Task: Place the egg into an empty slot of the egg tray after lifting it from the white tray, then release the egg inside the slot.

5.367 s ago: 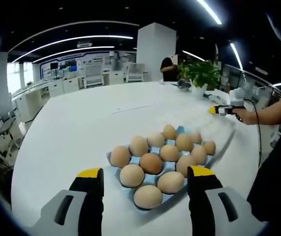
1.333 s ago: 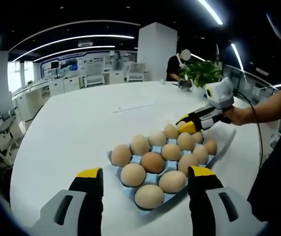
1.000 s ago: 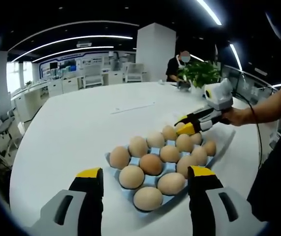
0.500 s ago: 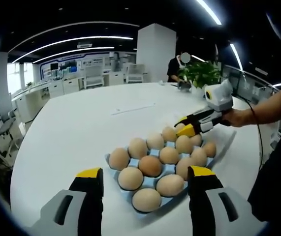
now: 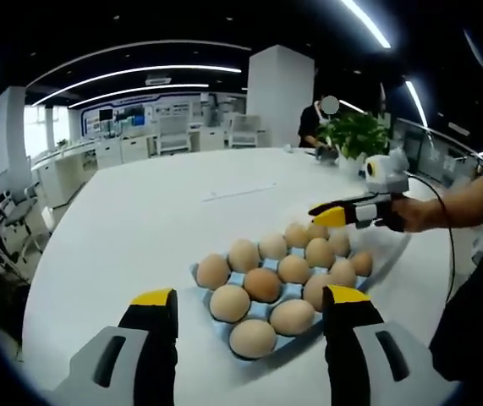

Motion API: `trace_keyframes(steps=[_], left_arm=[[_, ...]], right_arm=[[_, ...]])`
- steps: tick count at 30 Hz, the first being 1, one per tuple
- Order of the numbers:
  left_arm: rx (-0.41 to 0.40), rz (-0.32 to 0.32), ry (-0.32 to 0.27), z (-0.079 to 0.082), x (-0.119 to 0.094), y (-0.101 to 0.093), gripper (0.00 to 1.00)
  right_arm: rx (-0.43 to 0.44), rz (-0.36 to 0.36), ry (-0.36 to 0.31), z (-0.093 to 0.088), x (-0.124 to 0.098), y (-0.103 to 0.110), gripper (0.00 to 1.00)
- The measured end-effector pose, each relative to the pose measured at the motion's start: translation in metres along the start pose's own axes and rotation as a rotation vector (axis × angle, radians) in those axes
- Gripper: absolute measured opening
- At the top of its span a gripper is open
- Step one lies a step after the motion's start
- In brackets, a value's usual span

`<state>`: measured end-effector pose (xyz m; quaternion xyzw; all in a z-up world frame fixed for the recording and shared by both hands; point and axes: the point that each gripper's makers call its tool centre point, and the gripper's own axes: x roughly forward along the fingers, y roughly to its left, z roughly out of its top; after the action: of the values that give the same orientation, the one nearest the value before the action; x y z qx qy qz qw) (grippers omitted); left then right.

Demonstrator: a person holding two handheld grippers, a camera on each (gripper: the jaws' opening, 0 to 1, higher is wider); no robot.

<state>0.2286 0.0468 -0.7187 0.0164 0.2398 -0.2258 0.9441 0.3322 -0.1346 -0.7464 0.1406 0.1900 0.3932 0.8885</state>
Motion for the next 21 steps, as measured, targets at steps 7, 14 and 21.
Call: trace_keyframes(steps=[7, 14, 21], left_arm=[[-0.050, 0.000, -0.089, 0.025, -0.010, -0.019, 0.69], [-0.078, -0.140, -0.177, 0.046, -0.007, -0.070, 0.69], [-0.090, -0.354, -0.263, 0.072, 0.006, -0.127, 0.68]], right_arm=[[0.185, -0.106, -0.260, 0.043, -0.060, -0.027, 0.43], [0.338, -0.211, -0.534, 0.068, -0.139, -0.043, 0.42], [0.181, -0.175, -0.854, 0.163, -0.222, 0.020, 0.40]])
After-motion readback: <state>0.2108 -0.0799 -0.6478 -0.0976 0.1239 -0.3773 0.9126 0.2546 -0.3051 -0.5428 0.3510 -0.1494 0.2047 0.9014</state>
